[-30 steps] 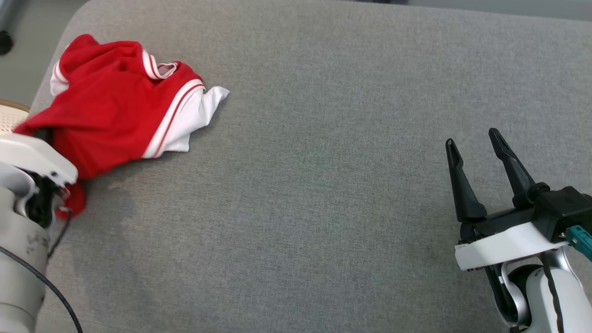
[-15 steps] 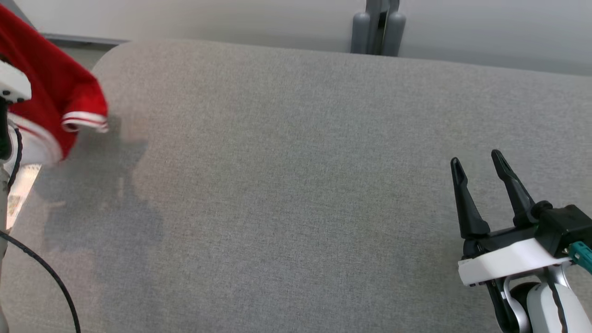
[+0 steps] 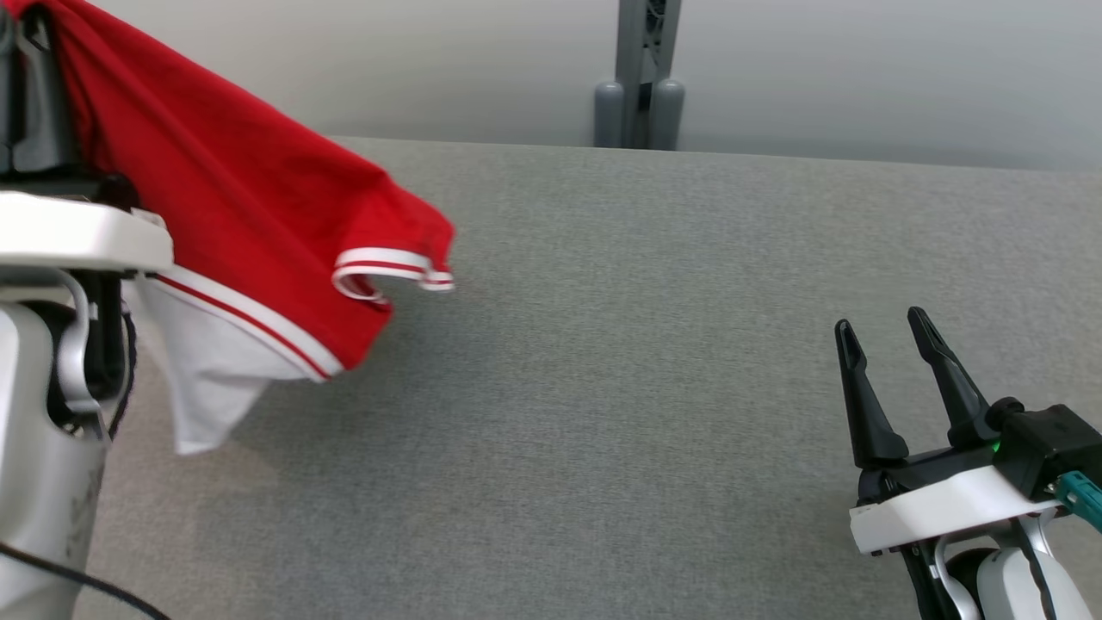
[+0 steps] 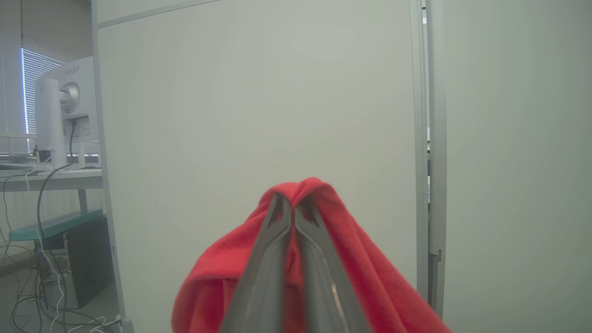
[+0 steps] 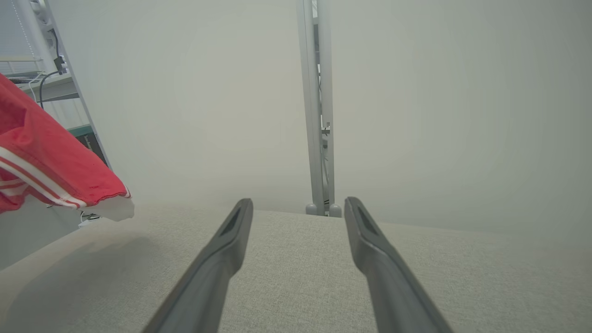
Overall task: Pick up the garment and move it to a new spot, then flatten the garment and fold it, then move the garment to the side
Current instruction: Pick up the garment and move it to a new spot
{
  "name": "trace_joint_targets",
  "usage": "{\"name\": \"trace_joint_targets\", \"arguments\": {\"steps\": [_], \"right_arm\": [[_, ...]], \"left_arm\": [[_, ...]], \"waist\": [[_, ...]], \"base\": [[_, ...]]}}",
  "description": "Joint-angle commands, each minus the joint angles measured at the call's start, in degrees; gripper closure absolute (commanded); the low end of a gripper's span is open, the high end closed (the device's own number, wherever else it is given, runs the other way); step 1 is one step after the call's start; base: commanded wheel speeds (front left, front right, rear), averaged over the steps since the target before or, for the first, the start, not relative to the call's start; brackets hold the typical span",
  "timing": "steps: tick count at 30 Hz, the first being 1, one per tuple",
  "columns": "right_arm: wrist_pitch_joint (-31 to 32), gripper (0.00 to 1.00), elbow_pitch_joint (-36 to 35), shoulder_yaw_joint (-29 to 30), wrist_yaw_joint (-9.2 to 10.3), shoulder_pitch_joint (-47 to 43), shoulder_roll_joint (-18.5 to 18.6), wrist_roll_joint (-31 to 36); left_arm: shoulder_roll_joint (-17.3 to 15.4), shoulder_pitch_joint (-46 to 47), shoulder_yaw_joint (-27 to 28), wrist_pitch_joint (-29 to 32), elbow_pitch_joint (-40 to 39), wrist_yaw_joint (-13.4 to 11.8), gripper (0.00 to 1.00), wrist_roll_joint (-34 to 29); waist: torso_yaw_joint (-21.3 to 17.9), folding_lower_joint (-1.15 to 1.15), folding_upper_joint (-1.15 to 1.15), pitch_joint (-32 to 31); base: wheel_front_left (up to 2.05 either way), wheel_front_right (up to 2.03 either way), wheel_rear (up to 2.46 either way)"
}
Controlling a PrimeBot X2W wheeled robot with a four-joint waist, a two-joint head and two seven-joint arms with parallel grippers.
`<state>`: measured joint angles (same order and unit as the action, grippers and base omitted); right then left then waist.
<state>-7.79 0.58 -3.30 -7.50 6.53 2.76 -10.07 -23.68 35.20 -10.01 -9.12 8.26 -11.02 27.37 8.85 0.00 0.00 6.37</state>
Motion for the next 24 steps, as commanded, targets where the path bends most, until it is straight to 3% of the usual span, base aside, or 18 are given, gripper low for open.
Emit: {"name": "trace_joint_targets", "arguments": {"steps": [1, 6, 13, 16, 24], "right_arm": [[-0.6, 0.00, -0.1, 0.0, 0.02, 0.4, 0.3, -0.1], [-1.0, 0.00, 0.2, -0.7, 0.02, 1.1, 0.3, -1.3], [-2.2, 0.00, 1.1, -1.0, 0.02, 2.1, 0.3, -2.6], [-3.1, 0.00, 1.8, -1.1, 0.02, 2.4, 0.3, -3.3], [-4.9, 0.00, 3.7, -0.6, 0.02, 3.0, 0.3, -4.9]], "left_arm": [[-0.3, -1.7, -0.5, 1.0, -3.0, -1.0, 1.00, -0.8], [-0.5, -6.0, -4.8, 6.4, -11.2, -2.7, 1.00, -3.3], [1.1, -7.1, -11.7, 10.8, -13.2, -1.3, 1.00, -5.4], [2.7, -6.9, -16.0, 12.1, -11.9, 0.3, 1.00, -6.3], [9.1, -5.6, -29.2, 14.9, -3.2, 7.3, 1.00, -8.0]], "waist": [[-1.6, 0.00, 0.00, 0.2], [-6.2, 0.00, 0.00, 1.1], [-13.0, 0.00, 0.00, 3.5], [-16.6, 0.00, 0.00, 4.6], [-23.1, 0.00, 0.00, 7.2]], "base": [[0.00, 0.00, 0.00], [0.00, 0.00, 0.00], [0.00, 0.00, 0.00], [0.00, 0.00, 0.00], [0.00, 0.00, 0.00]]}}
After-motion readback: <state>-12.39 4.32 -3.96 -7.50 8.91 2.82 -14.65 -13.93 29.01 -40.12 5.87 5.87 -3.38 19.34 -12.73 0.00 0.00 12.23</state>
